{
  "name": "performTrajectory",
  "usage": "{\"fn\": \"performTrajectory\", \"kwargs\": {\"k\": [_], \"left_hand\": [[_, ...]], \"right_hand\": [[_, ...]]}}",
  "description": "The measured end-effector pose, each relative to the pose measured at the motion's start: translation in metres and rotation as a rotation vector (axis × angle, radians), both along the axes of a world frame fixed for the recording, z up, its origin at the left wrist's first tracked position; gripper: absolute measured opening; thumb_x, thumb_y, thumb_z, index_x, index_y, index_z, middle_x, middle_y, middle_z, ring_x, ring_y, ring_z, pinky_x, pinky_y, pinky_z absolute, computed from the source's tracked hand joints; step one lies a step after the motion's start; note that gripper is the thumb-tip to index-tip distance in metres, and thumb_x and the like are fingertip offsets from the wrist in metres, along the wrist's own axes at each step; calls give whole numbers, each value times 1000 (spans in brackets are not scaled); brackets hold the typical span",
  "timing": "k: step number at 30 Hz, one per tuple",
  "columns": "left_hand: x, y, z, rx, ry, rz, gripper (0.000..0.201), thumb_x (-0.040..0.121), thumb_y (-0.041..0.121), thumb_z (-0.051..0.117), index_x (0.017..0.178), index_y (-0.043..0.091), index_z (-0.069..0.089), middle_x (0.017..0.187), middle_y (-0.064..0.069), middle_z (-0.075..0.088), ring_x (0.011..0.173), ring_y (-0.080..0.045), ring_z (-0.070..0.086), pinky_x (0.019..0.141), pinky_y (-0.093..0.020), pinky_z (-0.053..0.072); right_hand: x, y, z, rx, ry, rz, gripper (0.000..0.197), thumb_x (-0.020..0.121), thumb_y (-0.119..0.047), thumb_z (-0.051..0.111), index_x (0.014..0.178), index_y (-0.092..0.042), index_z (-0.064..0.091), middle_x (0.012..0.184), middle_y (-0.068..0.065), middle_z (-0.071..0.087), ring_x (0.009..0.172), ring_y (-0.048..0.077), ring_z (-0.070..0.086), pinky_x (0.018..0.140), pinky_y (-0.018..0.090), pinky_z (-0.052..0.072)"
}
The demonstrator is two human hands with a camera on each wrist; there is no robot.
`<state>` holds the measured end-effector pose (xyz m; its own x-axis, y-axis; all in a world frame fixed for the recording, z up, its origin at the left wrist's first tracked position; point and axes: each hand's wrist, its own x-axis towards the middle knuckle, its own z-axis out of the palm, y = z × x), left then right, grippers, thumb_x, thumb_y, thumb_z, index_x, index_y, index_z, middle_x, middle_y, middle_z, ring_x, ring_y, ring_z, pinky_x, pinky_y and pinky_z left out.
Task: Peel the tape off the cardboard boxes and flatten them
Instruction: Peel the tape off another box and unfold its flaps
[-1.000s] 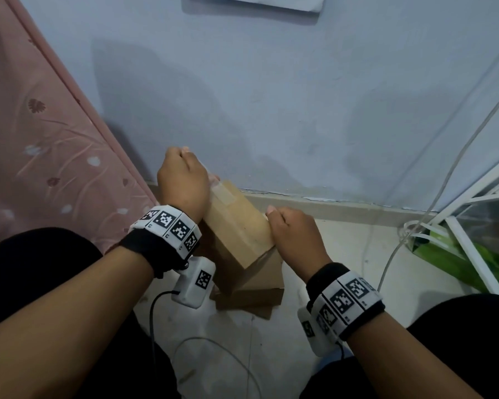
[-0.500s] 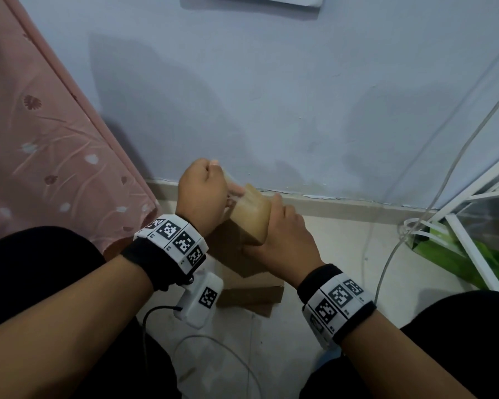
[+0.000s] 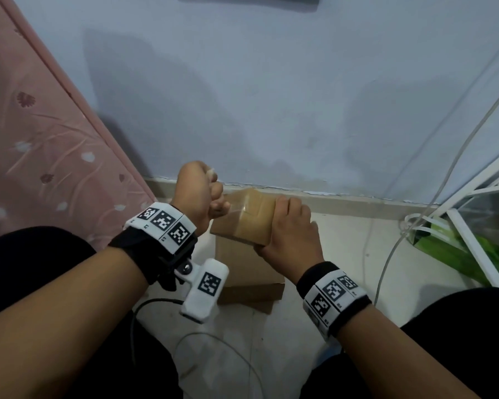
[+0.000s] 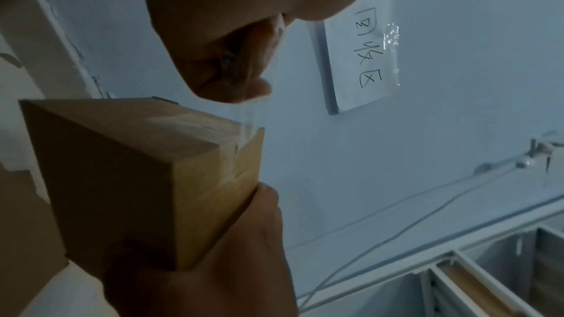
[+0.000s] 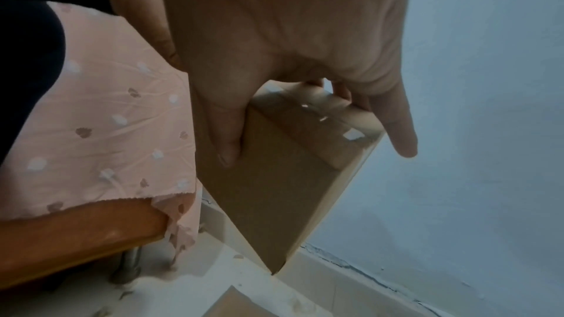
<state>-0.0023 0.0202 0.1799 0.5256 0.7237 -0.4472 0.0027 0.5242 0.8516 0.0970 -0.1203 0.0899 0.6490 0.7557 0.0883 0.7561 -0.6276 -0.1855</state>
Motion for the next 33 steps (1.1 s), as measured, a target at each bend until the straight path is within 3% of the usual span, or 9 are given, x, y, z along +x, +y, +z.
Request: {"fn": "performTrajectory", "kwargs": {"k": [3,5,9,12,17,24,28,31,33], "left_hand": [[2,-2,4,68,44,-80,55,97,64,31,61,24,20,49,2,15,41,-16,11,42,-18,20],[2,0,2,234,137,-198,68,84,85,40,59,24,24,50,2,19,38,-16,18,42,-21,21],[2,0,-13,676,492,-438,57,77,64,75,69,13,51,55,3,41,38,-10,37,43,-23,31],[2,0,-17,645,470,-544,52,83,51,78,82,2,60,56,2,41,35,-9,33,39,-20,28],[3,4,-7,529,306,-636,30,94,26,71,71,8,62,53,2,39,46,-13,30,43,-21,28],[7,4,-12,350,324,-489,6,94,6,61,89,8,58,58,-5,37,41,-14,30,42,-19,26],[8,3,-12,360,427,-461,10,90,3,62,89,9,54,72,-9,44,43,-15,31,41,-21,27],[7,8,-15,489,484,-346,17,88,-2,52,85,15,48,78,-10,45,53,-18,34,48,-23,25],[-2,16,-17,729,582,-207,20,84,1,44,90,17,54,87,-11,57,70,-27,51,58,-28,36]], "right_hand": [[3,-3,-4,-14,-40,-15,85,69,-36,74,138,-11,31,126,11,44,113,34,48,84,54,52],[6,-3,-6,-11,-84,-8,84,69,-33,74,138,-10,31,128,13,46,114,36,49,81,54,53],[15,-2,-2,58,-141,-34,84,68,-32,76,137,-8,35,128,16,50,116,39,52,75,53,55],[21,-3,-3,81,-174,-30,83,69,-31,76,136,-8,35,130,19,50,120,41,50,73,52,55],[26,-3,0,247,-29,-3,98,62,-35,86,140,-9,32,135,13,43,129,38,44,76,46,58],[32,-5,1,348,187,-56,107,59,-31,95,144,-11,32,137,7,38,130,27,38,85,43,54],[35,-6,-1,343,238,-61,107,59,-25,95,144,-13,33,139,7,38,130,27,39,89,40,51],[43,-10,-3,393,349,-169,105,57,-22,97,142,-12,37,138,8,41,127,28,45,97,43,52],[62,-20,4,503,418,-369,102,54,-23,100,136,-7,41,135,11,46,124,31,51,99,44,52]]}}
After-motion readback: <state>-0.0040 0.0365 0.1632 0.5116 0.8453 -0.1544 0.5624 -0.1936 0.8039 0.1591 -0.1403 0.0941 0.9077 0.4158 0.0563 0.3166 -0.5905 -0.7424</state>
